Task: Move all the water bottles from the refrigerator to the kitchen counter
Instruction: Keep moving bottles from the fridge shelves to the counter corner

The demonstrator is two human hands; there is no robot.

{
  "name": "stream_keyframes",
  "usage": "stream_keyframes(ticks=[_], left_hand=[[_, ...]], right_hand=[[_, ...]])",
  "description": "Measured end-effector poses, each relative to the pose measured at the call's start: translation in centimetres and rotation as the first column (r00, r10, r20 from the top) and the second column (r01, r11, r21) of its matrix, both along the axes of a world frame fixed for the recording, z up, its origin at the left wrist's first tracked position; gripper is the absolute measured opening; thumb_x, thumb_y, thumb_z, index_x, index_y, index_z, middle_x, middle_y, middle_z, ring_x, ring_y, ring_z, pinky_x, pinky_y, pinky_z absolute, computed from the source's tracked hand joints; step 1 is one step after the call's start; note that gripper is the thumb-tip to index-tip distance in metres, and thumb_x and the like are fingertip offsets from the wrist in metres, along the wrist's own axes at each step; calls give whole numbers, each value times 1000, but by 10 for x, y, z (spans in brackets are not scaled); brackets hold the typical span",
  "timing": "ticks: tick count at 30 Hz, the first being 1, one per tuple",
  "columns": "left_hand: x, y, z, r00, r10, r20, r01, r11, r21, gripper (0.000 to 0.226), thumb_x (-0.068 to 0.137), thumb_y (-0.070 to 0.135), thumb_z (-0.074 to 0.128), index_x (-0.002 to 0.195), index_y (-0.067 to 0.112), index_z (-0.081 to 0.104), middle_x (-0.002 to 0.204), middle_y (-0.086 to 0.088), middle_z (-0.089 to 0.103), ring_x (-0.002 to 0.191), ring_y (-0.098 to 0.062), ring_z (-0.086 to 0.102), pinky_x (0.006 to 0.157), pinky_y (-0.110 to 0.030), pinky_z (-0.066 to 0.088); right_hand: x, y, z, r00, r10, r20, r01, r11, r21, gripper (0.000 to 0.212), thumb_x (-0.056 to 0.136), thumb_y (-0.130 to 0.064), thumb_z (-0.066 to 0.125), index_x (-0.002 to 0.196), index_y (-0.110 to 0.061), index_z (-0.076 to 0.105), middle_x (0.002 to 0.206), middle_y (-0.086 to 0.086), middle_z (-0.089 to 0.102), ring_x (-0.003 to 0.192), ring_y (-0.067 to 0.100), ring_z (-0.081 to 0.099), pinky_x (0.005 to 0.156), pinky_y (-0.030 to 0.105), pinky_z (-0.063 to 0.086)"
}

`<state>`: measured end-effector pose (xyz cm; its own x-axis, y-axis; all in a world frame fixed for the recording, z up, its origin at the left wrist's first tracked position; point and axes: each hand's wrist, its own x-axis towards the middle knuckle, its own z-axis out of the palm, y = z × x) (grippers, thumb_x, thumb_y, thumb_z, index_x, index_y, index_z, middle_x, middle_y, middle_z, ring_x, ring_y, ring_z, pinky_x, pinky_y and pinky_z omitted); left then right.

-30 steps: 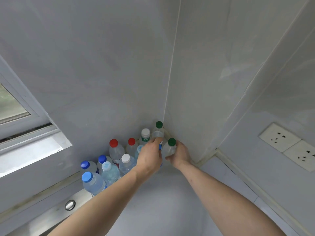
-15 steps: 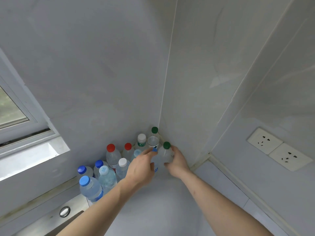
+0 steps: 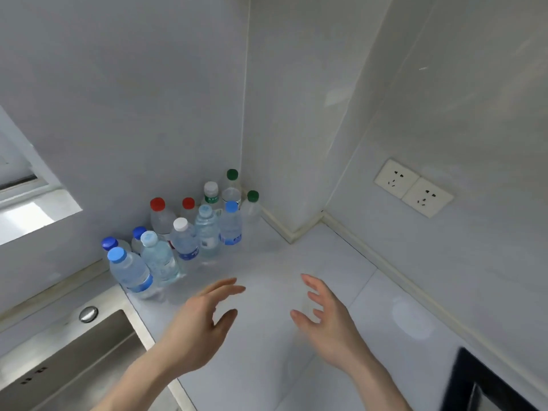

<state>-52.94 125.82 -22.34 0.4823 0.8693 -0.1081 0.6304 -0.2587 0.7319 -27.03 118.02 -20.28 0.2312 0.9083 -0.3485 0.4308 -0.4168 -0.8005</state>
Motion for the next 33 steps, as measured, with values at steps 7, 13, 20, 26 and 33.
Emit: stream_keyframes(ticks=[7,13,20,26,33], left_hand=[[71,-39,35,968,-249,-42,251,966,53,40,101,34,58,135,53,52,150,40,34,95,3,62,93,-20,48],[145,-91,68,895,-445,12,439,887,143,38,100,32,59,134,49,56,150,37,37,83,-3,65,82,-15,44],[197,-201,87,726,-686,38,673,721,165,37,101,30,59,130,52,57,146,43,37,98,1,61,77,-6,41],[224,-313,98,541,-839,50,813,538,223,37,100,27,60,131,47,60,148,36,41,128,11,45,91,-8,41],[243,-463,110,265,-961,81,918,277,284,37,100,28,61,131,48,60,147,37,41,127,6,49,86,-13,46]], right_hand=[[26,-97,32,978,-202,42,201,979,32,61,97,-40,68,143,-64,36,142,-17,45,128,7,50,110,30,43],[53,-193,44,910,-411,56,402,906,132,58,98,-37,68,142,-61,41,147,-21,48,134,3,49,113,29,43],[54,-350,61,764,-639,93,611,762,215,59,98,-33,70,146,-54,43,146,-31,47,138,-9,42,120,29,39],[29,-490,80,603,-788,129,750,614,246,58,97,-31,70,142,-58,45,140,-42,46,137,-8,43,117,28,41],[-18,-647,97,376,-907,187,861,417,292,57,97,-33,69,143,-56,45,148,-36,43,138,-7,43,118,31,41]])
